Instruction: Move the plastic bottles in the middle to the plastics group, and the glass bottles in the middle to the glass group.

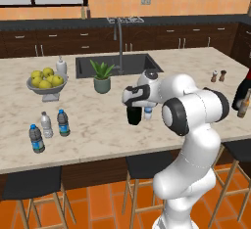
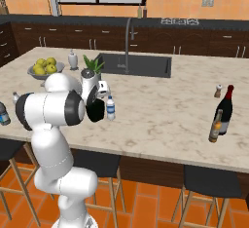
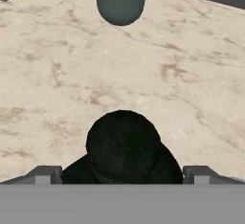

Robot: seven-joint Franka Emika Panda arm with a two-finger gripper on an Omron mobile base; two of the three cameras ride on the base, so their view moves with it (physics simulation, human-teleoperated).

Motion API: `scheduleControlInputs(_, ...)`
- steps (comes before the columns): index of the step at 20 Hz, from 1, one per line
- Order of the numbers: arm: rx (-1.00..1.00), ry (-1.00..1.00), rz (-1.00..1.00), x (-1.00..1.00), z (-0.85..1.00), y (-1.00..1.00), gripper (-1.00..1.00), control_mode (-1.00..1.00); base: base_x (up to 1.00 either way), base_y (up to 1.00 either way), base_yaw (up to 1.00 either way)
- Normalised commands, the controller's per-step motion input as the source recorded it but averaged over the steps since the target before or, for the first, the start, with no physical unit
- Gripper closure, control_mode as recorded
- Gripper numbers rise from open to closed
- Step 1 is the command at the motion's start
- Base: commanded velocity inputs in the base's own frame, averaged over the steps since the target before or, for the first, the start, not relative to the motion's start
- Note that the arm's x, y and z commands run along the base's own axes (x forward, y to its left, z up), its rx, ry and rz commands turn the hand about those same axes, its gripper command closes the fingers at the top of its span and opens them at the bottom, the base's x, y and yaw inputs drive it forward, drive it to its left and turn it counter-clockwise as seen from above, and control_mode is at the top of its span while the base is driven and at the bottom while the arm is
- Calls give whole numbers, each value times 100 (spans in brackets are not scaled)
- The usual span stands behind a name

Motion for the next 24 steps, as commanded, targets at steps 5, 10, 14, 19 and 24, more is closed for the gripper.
scheduleControlInputs(5,0,0,0,0,-1,0,100,-100,0,0,0)
scheduleControlInputs(10,0,0,0,-1,0,0,100,-100,0,0,0)
scheduleControlInputs(14,0,-6,0,-11,0,0,100,-100,0,0,0)
scheduleControlInputs(19,1,-3,0,-45,26,0,100,-100,0,0,0)
scheduleControlInputs(24,2,-2,0,-81,51,0,100,-100,0,0,0)
